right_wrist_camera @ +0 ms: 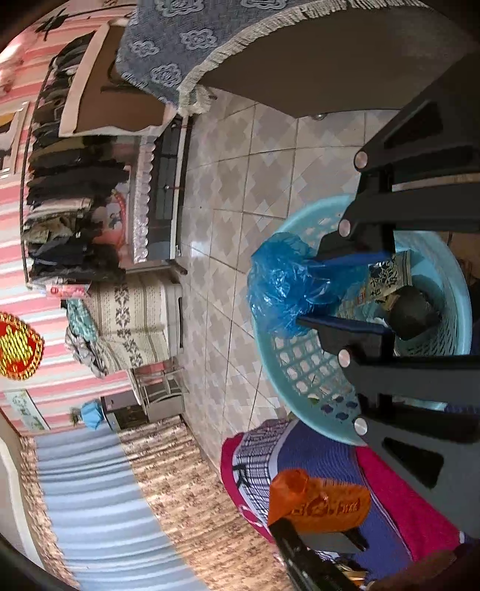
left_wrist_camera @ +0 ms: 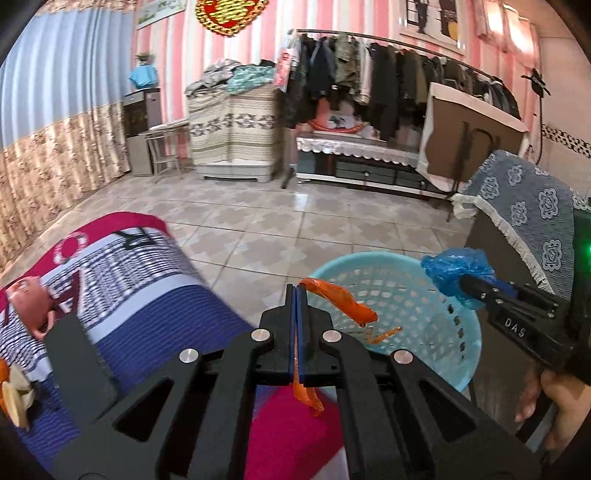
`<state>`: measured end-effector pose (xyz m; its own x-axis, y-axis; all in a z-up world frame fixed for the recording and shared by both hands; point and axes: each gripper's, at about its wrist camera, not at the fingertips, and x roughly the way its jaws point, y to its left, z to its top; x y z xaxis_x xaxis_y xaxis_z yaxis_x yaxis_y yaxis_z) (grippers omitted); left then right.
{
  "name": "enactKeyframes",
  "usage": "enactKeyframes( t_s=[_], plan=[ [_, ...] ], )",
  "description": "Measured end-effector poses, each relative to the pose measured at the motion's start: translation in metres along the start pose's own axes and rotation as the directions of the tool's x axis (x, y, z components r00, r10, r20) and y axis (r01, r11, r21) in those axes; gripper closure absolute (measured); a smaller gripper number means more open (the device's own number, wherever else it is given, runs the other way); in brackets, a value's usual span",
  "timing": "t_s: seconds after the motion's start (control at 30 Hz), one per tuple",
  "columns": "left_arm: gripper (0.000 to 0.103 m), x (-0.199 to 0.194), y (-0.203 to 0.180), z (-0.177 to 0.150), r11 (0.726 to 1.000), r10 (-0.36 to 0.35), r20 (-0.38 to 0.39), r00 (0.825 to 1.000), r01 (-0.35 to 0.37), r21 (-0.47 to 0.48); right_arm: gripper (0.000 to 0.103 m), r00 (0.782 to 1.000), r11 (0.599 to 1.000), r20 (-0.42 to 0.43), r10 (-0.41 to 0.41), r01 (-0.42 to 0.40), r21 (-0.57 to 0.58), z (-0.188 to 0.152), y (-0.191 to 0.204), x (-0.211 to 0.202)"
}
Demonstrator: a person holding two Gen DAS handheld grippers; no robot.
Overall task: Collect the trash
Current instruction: 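Carry both held bags over the light-blue wastebasket, then open the left gripper over the wastebasket while the right opens to drop the blue bag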
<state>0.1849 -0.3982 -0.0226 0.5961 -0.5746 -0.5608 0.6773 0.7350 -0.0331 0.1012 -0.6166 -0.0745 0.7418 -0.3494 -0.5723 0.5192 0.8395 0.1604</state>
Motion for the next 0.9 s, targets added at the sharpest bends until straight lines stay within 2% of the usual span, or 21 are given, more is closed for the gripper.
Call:
enactKeyframes(
  t_s=[0.17, 0.3, 0.43, 0.6, 0.63, 0.67, 0.7, 0.73, 0.77, 0.9],
  plan=[
    [0.103, 0.026, -0.033, 0.006, 0.999, -0.043, -0.008, 0.999, 0.043, 0.023, 0.079, 1.000, 0.999, 0.001, -0.021, 0.021, 0.040, -0.001, -0.016, 0.001],
    [0.103, 0.050, -0.052, 0.008, 0.998, -0.044, -0.020, 0.999, 0.044, 0.044, 0.079, 1.000, 0.997, -0.008, -0.030, 0.031, 0.070, -0.004, -0.025, 0.003],
    [0.103, 0.068, -0.060, 0.004, 0.996, -0.001, -0.027, 1.000, 0.004, 0.084, 0.079, 0.999, 0.996, -0.003, -0.032, 0.032, 0.079, -0.004, -0.027, 0.004],
    [0.103, 0.072, -0.055, 0.003, 0.994, 0.031, -0.027, 0.999, -0.028, 0.102, 0.079, 1.000, 0.997, 0.009, -0.021, 0.020, 0.076, -0.003, -0.022, 0.003],
    [0.095, 0.071, -0.055, 0.004, 0.994, 0.035, -0.028, 0.999, -0.032, 0.104, 0.079, 1.000, 0.997, 0.009, -0.020, 0.019, 0.071, -0.004, -0.020, 0.003],
    [0.074, 0.070, -0.053, 0.005, 0.994, 0.040, -0.030, 0.999, -0.036, 0.100, 0.079, 1.000, 0.998, 0.008, -0.018, 0.017, 0.065, -0.004, -0.018, 0.003],
    [0.060, 0.069, -0.049, 0.006, 0.995, 0.047, -0.029, 0.998, -0.044, 0.091, 0.079, 1.000, 0.998, 0.006, -0.015, 0.015, 0.055, -0.004, -0.015, 0.004],
    [0.040, 0.062, -0.043, 0.007, 0.995, 0.066, -0.011, 0.998, -0.065, 0.071, 0.079, 1.000, 0.999, 0.003, -0.014, 0.014, 0.047, -0.005, -0.013, 0.004],
    [0.032, 0.058, -0.038, 0.007, 0.995, 0.077, 0.005, 0.997, -0.077, 0.058, 0.079, 1.000, 0.999, 0.001, -0.013, 0.013, 0.044, -0.005, -0.012, 0.005],
    [0.017, 0.041, -0.019, 0.011, 0.989, 0.138, 0.038, 0.990, -0.140, 0.044, 0.079, 1.000, 0.999, -0.003, -0.013, 0.013, 0.050, -0.006, -0.010, 0.006]
  ],
)
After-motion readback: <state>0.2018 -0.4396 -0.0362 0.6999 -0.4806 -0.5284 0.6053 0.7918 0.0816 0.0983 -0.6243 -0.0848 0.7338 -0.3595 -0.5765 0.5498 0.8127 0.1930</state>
